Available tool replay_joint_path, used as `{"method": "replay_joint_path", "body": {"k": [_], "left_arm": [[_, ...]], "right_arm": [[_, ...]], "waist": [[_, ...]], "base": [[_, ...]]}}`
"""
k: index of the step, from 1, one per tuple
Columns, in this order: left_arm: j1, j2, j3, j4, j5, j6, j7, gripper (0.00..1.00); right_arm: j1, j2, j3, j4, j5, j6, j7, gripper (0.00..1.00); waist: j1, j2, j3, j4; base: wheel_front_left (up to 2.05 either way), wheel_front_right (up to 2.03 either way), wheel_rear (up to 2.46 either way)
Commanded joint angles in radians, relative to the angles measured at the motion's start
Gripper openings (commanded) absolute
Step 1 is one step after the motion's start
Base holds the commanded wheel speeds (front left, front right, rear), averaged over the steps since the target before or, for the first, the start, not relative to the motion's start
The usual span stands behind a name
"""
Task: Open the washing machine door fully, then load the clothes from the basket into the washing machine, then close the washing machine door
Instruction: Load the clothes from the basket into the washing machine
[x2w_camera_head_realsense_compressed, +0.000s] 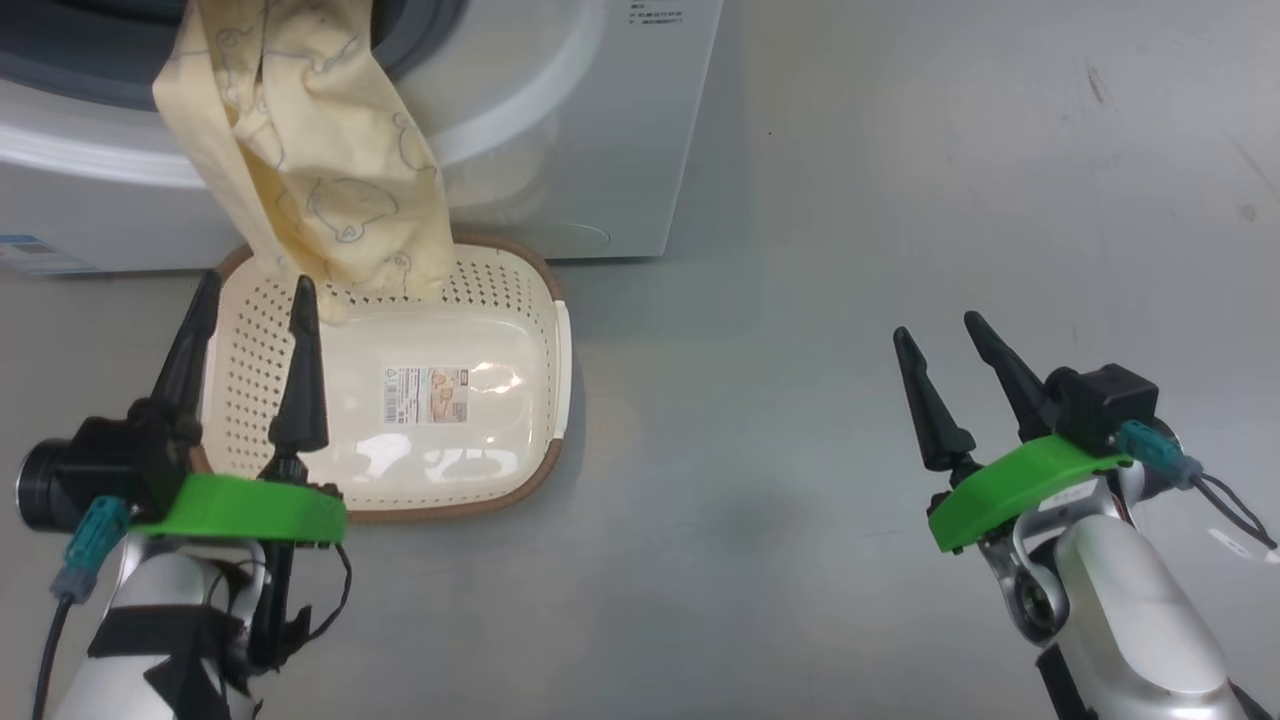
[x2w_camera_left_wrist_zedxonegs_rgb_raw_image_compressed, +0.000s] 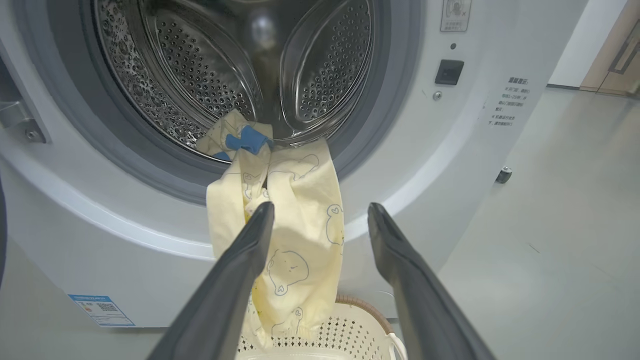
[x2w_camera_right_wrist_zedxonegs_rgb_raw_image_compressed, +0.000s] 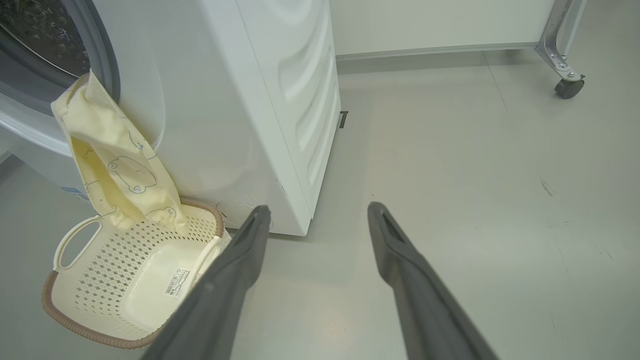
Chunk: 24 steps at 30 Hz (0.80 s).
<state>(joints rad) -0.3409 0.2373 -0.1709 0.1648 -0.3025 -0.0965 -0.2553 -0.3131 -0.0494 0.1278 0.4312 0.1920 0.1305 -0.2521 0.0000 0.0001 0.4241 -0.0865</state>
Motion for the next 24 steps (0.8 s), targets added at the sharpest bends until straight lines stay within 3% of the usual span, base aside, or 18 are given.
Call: {"method": "replay_joint_path", "body": {"k": [1,24], "left_arm": [[-0.001,0.019,0.045,-0.021,0.021,-0.002,-0.006,1.00],[0.001,-0.026,0.077,0.074,0.046,-0.033,-0.006,1.00]], "right_arm": [[0.008,-0.001,0.019,-0.031,0.002,0.000,-0.010,1.00],[0.018,-0.001,0.036,-0.033,0.009,0.000,-0.010,1.00]], "waist": [[0.0000,-0.0001,0.000,-0.001],[0.0000,-0.0001,0.001,-0.021]], "base": [[0.00,0.00,0.00],[0.00,0.00,0.00]]}}
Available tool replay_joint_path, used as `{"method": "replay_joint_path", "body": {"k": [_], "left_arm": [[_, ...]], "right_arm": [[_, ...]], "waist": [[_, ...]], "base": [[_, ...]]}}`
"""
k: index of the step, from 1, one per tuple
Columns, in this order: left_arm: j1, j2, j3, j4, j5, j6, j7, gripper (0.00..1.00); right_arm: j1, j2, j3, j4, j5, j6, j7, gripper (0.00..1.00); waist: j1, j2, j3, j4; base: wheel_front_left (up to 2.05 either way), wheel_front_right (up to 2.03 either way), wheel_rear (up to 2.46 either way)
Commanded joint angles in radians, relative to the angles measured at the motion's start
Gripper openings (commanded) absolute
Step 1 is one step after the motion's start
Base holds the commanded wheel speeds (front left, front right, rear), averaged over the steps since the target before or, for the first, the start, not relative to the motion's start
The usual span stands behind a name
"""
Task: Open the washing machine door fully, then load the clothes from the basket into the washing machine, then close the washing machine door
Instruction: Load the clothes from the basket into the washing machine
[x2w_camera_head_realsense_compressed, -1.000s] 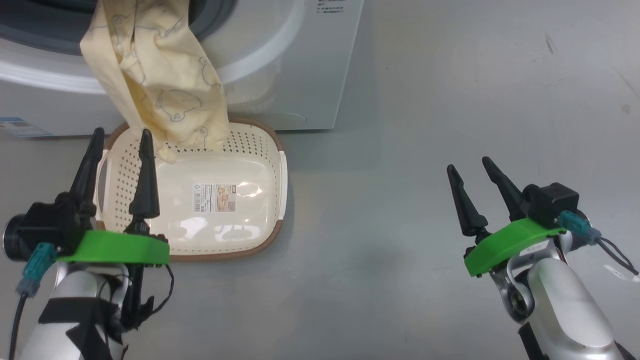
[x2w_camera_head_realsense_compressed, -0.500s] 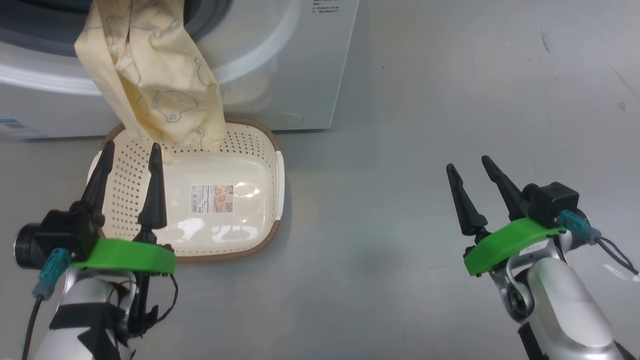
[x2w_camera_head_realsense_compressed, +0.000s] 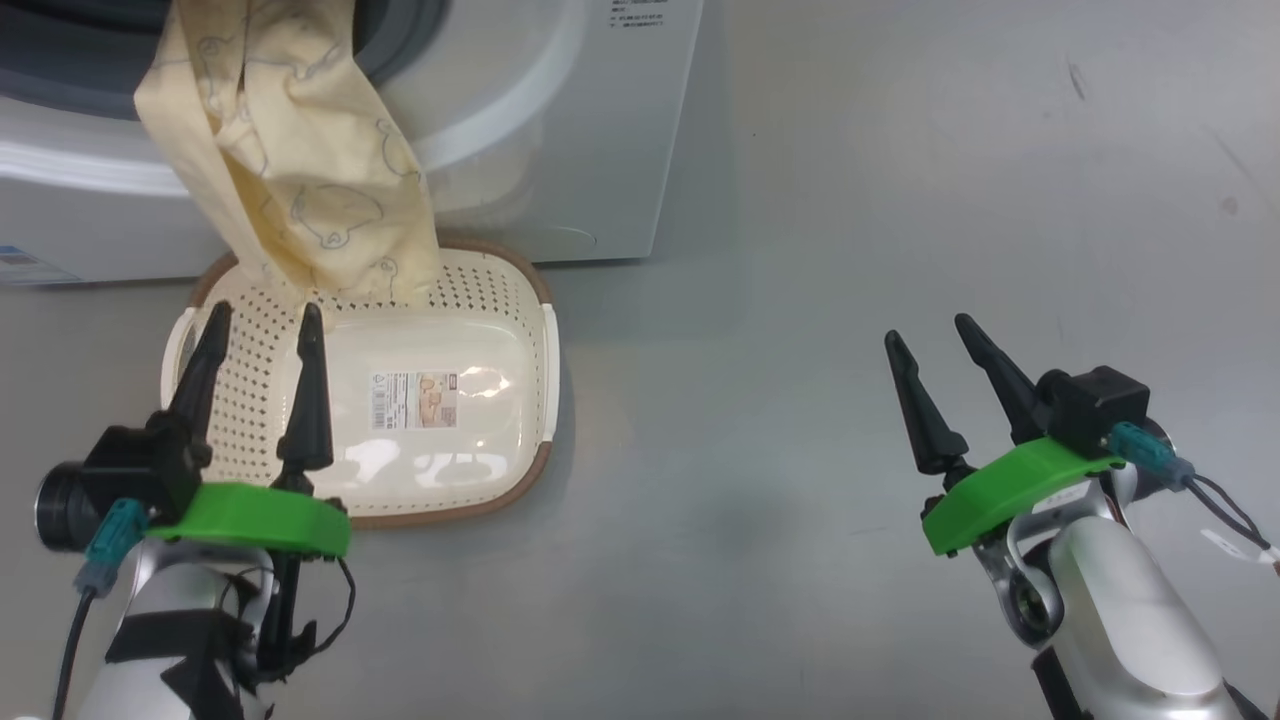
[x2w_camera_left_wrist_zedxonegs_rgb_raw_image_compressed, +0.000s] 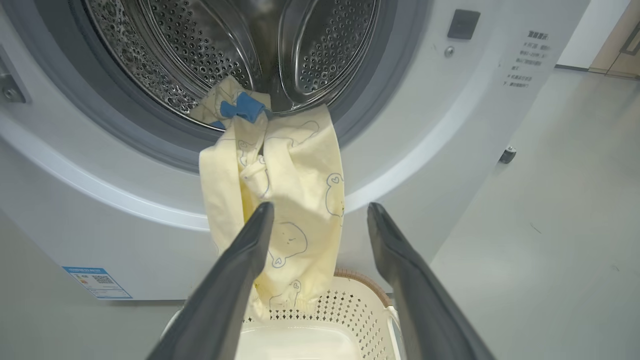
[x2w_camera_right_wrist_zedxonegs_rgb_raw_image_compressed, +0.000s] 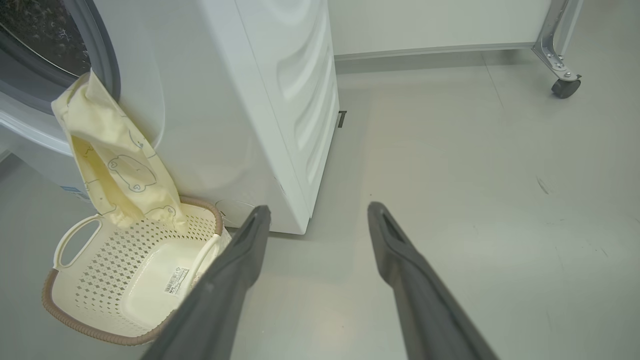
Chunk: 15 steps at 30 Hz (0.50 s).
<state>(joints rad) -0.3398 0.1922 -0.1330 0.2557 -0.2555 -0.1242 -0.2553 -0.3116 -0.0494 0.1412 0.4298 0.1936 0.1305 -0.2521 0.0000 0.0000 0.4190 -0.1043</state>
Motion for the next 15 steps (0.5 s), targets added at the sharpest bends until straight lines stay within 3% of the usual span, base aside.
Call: {"method": "replay_joint_path", "body": {"k": [1,8,15], "left_arm": [[-0.005,0.022,0.038,-0.004,-0.003,-0.005,-0.006,1.00],[-0.063,0.023,0.026,0.099,-0.078,-0.006,-0.006,1.00],[-0.190,0.063,-0.023,0.244,-0.173,-0.006,0.028,1.00]], "right_arm": [[0.016,-0.001,0.024,-0.033,0.009,0.000,-0.010,1.00],[0.005,-0.001,0.034,-0.040,0.023,0.000,-0.010,1.00],[-0.014,-0.001,0.046,-0.047,0.042,0.000,-0.010,1.00]], "waist": [[0.0000,0.0000,0.012,-0.005],[0.0000,0.0000,0.059,-0.026],[0.0000,0.0000,0.118,-0.054]], "base": [[0.00,0.00,0.00],[0.00,0.00,0.00],[0.00,0.00,0.00]]}}
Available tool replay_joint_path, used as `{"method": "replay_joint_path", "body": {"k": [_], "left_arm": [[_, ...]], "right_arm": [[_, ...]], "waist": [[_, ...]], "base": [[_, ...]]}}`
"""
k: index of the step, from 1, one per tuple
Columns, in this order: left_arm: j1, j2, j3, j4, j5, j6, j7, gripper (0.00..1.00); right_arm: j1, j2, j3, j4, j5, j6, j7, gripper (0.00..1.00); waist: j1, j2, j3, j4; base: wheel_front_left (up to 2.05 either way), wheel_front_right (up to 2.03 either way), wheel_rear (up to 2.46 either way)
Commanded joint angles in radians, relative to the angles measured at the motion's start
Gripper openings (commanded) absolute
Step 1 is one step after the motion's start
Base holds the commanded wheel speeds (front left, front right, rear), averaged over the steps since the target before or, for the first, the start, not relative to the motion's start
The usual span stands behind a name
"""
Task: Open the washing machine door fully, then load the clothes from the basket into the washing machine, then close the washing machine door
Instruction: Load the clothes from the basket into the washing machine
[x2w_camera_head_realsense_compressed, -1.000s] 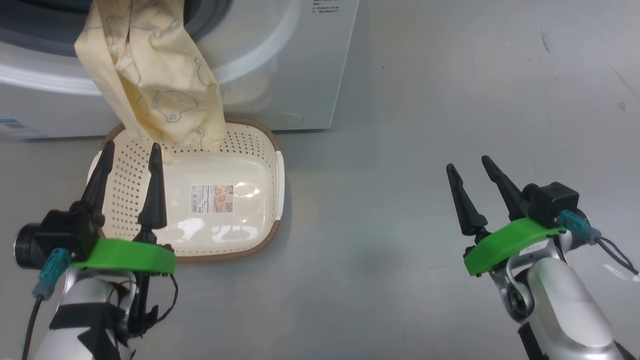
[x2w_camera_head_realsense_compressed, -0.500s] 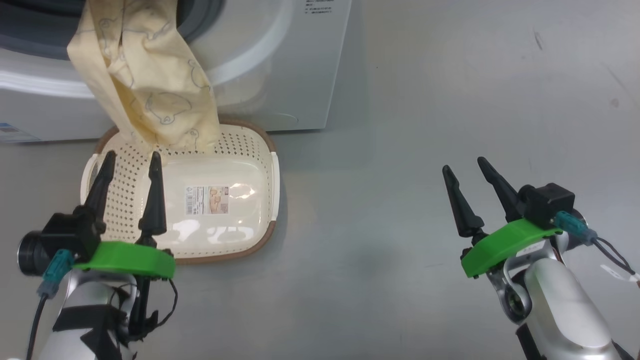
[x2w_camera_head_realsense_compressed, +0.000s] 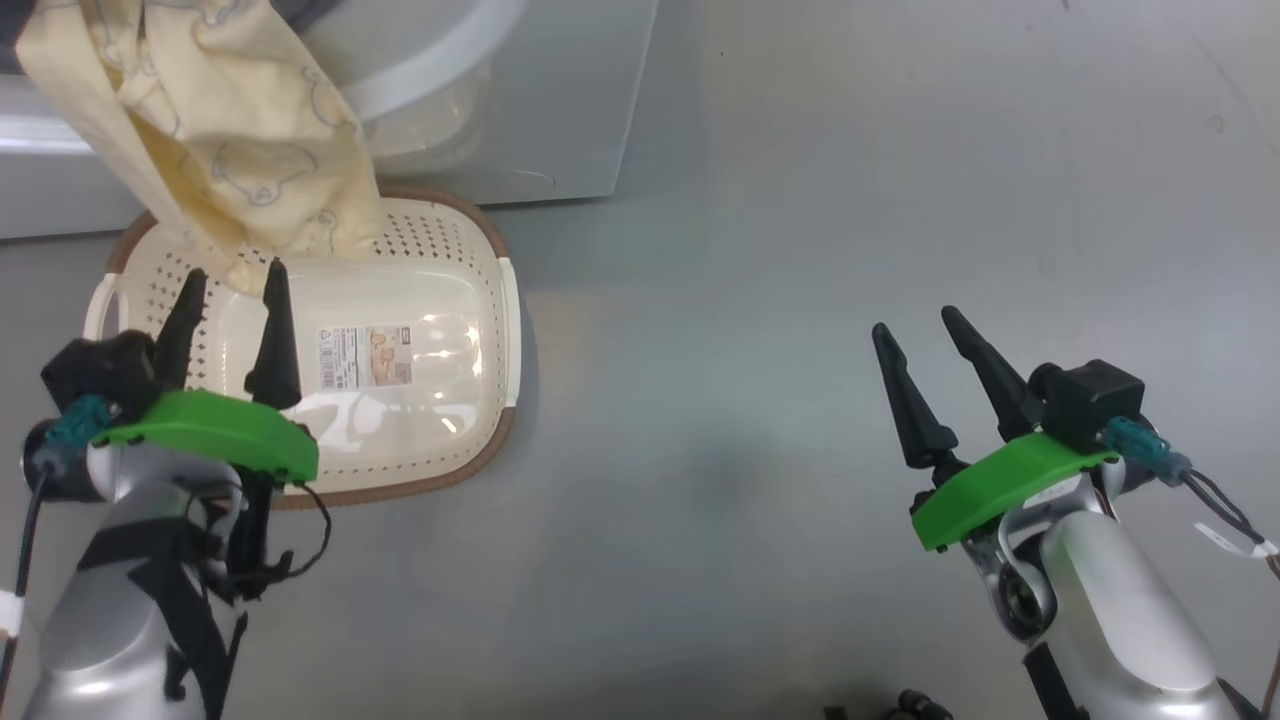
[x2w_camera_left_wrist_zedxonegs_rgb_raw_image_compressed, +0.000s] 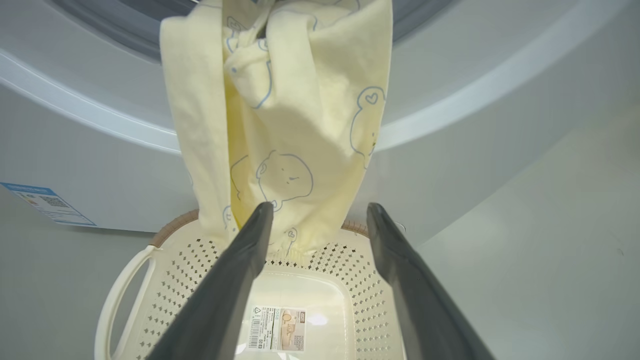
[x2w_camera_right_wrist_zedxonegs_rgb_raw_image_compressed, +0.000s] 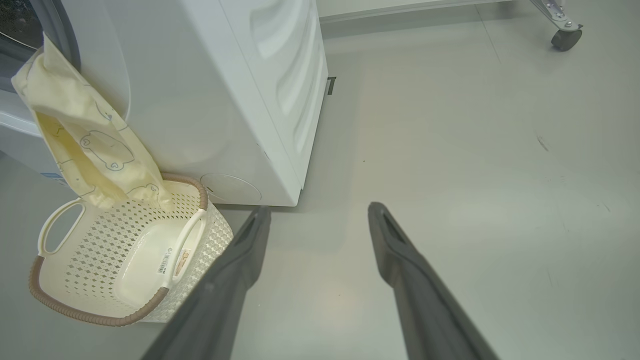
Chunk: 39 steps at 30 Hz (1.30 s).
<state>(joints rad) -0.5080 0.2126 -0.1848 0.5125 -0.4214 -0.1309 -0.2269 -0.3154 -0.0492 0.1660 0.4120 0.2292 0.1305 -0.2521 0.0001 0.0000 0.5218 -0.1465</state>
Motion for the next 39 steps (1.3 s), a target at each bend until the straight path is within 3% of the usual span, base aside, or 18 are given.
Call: {"method": "replay_joint_path", "body": {"k": [1,18,30,39], "left_arm": [[-0.043,0.050,0.027,0.013,-0.015,0.000,0.007,1.00],[-0.421,0.119,0.048,0.446,-0.085,0.004,0.061,1.00],[-0.603,0.138,0.027,0.645,-0.087,0.021,0.069,1.00],[-0.671,0.140,0.020,0.714,-0.096,0.017,0.068,1.00]], "right_arm": [[-0.014,-0.001,0.024,-0.030,0.010,0.000,-0.010,1.00],[-0.059,-0.001,0.057,-0.047,0.051,0.000,-0.010,1.00],[-0.078,-0.001,0.077,-0.053,0.067,0.000,-0.010,1.00],[-0.084,-0.001,0.088,-0.055,0.077,0.000,-0.010,1.00]], "waist": [[-0.0001,0.0000,0.023,-0.017],[-0.0001,0.0000,0.129,-0.101],[-0.0001,0.0000,0.166,-0.129],[-0.0001,0.0000,0.182,-0.141]], "base": [[0.00,0.00,0.00],[0.00,0.00,0.00],[0.00,0.00,0.00],[0.00,0.00,0.00]]}}
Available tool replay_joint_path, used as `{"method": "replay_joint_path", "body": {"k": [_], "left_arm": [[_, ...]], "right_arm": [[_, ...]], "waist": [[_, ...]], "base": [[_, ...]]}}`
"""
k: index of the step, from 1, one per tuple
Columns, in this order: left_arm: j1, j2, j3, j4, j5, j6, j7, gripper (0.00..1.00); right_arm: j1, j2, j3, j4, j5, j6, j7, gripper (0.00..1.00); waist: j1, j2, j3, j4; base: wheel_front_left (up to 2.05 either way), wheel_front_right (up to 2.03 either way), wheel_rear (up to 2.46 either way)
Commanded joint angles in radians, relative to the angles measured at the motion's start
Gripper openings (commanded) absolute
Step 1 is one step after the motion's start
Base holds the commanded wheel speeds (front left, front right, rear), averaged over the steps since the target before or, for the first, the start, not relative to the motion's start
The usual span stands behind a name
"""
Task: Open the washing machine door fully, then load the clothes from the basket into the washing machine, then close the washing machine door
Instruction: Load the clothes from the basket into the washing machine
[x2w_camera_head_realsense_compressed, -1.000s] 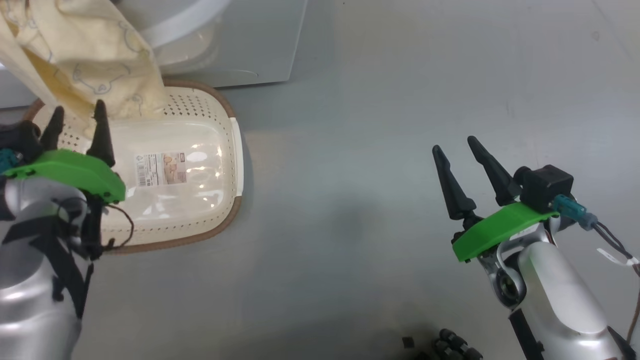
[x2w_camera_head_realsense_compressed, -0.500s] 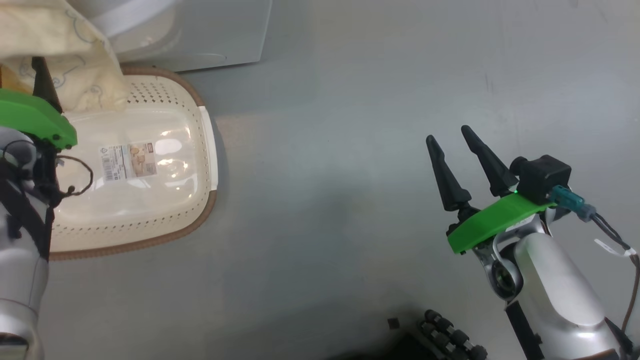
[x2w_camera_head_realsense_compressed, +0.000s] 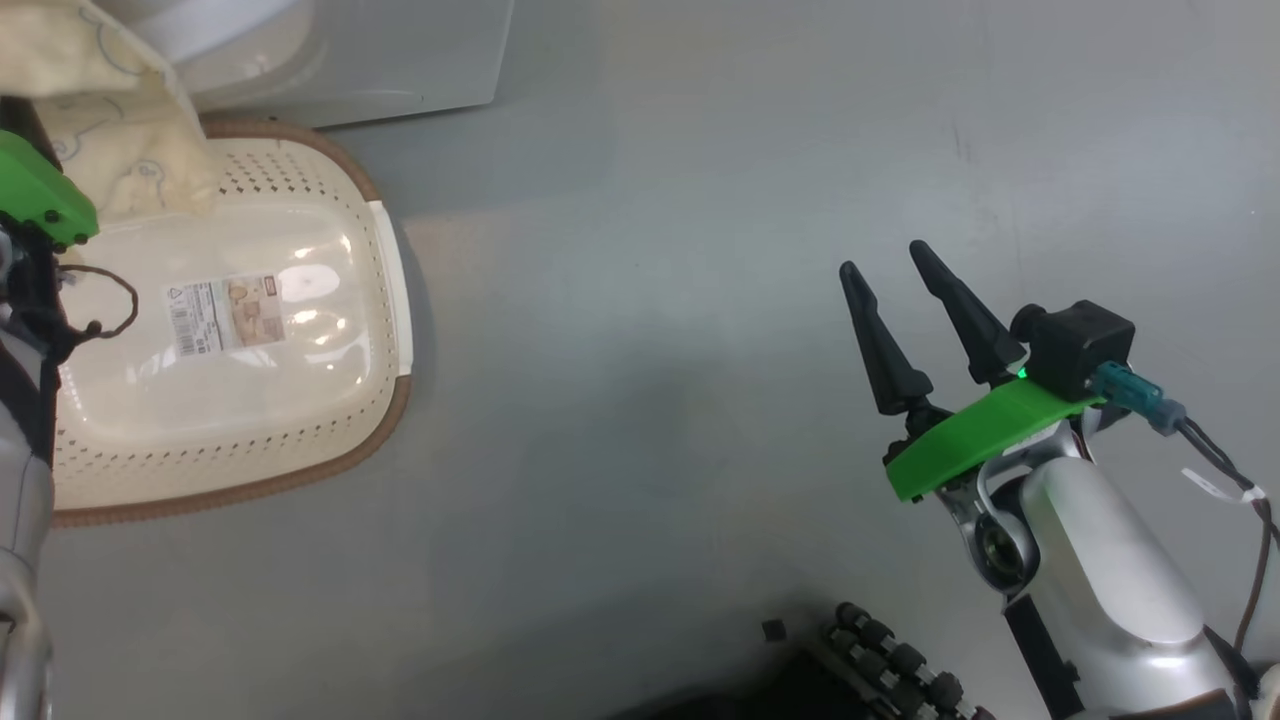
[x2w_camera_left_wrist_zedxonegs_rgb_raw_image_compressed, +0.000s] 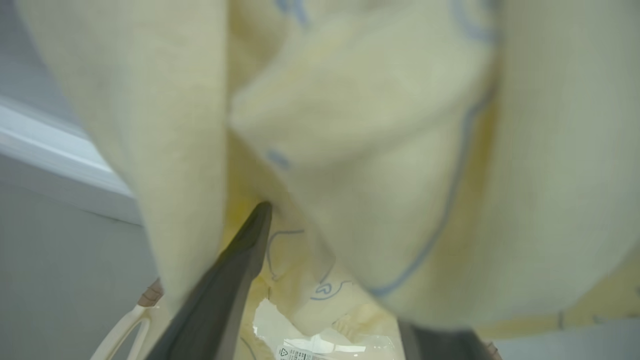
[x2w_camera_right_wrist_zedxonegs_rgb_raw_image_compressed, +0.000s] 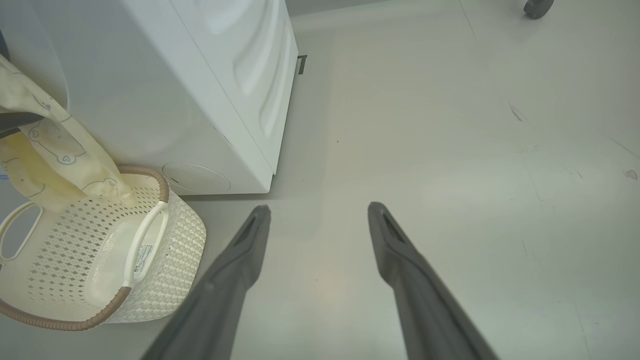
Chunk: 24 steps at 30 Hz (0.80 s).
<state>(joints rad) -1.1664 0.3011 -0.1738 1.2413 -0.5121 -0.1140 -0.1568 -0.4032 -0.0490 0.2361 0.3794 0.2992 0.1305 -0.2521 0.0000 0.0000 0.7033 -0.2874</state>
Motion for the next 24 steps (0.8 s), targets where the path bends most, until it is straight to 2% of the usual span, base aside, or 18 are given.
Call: {"method": "replay_joint_path", "body": {"k": [1,3,5,15,18,24], "left_arm": [[-0.018,0.053,0.009,-0.010,-0.007,-0.001,-0.002,1.00],[-0.026,0.055,0.006,-0.002,-0.011,-0.004,-0.002,1.00],[-0.033,0.054,0.006,0.003,-0.018,-0.007,-0.005,0.01],[0.005,0.043,-0.027,0.007,-0.035,-0.016,-0.046,0.00],[0.045,0.046,-0.057,-0.035,-0.048,-0.016,-0.061,0.00],[0.107,0.093,-0.109,-0.168,-0.095,-0.016,-0.090,0.00]], "right_arm": [[0.003,-0.001,0.019,-0.022,0.007,0.000,-0.010,1.00],[0.002,-0.001,0.020,-0.022,0.008,0.000,-0.010,1.00],[0.002,-0.001,0.018,-0.022,0.008,0.000,-0.010,1.00],[0.001,-0.001,0.010,-0.015,-0.003,0.000,-0.010,1.00],[0.005,-0.001,0.006,-0.012,-0.005,0.000,-0.010,1.00],[0.019,-0.001,-0.008,-0.007,-0.016,0.000,-0.010,1.00]], "waist": [[0.0000,0.0000,0.002,-0.001],[0.0000,0.0000,0.004,-0.002],[0.0000,0.0000,0.004,-0.001],[0.0000,0.0000,-0.026,0.029],[0.0000,0.0000,-0.043,0.038],[0.0000,0.0000,-0.068,0.064]], "base": [[0.00,0.00,0.00],[0.00,0.00,0.00],[0.00,0.00,0.00],[0.00,0.00,0.00],[0.00,0.00,0.00],[0.00,0.00,0.00]]}}
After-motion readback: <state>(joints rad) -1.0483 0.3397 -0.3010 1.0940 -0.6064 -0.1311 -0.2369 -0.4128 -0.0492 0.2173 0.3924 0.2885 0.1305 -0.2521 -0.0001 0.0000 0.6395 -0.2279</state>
